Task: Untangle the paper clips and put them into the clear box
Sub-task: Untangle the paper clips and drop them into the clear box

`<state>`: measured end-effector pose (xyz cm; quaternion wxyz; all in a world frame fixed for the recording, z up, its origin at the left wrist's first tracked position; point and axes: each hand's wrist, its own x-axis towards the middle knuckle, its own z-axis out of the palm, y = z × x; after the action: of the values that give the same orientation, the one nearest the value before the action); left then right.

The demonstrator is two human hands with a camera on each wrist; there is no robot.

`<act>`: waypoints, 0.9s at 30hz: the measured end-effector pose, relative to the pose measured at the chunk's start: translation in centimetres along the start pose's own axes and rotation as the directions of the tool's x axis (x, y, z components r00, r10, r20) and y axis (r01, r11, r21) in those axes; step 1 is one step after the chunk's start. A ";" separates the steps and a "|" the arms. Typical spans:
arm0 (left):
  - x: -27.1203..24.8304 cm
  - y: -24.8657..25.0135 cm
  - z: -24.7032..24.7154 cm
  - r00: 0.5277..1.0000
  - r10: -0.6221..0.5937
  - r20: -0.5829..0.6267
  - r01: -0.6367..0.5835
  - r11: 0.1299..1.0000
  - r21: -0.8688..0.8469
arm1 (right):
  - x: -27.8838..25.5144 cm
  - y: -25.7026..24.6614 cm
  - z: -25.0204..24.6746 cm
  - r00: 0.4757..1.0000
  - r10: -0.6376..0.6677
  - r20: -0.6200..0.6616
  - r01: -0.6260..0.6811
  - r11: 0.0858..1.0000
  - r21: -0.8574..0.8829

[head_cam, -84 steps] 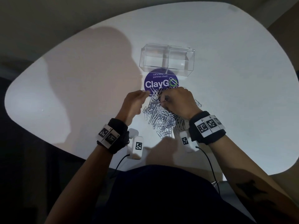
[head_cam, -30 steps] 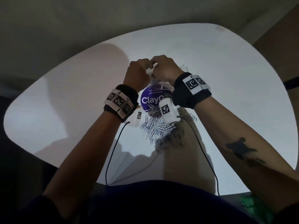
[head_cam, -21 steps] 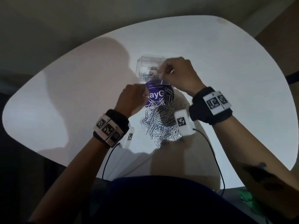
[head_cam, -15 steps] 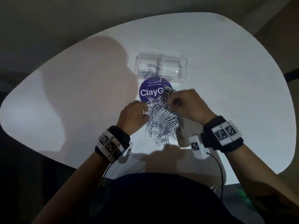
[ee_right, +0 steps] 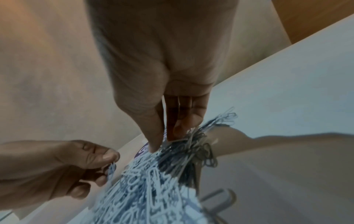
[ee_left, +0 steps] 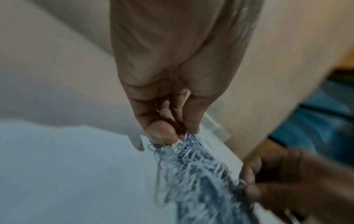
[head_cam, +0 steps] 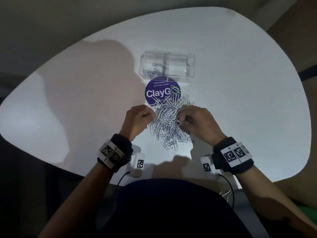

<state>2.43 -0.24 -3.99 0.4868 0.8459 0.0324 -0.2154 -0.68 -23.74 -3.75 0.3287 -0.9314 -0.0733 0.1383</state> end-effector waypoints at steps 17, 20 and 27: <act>0.2 0.8 -1.6 0.961 -0.212 0.176 0.276 0.749 -0.602 | 5.2 -3.7 0.7 0.987 -0.095 0.133 0.127 0.958 -0.258; 0.2 0.7 -1.5 0.962 -0.209 0.175 0.272 0.743 -0.612 | 5.3 -3.5 0.4 0.987 -0.097 0.132 0.127 0.962 -0.242; 0.6 1.0 -0.9 0.966 -0.246 0.078 0.258 0.901 -0.349 | 4.2 -1.6 -1.1 0.981 -0.124 0.150 0.150 0.972 -0.181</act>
<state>3.57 -0.09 -3.01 0.6006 0.7287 0.1721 -0.2806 3.57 -22.21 -2.83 0.2405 -0.9396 -0.1730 0.1715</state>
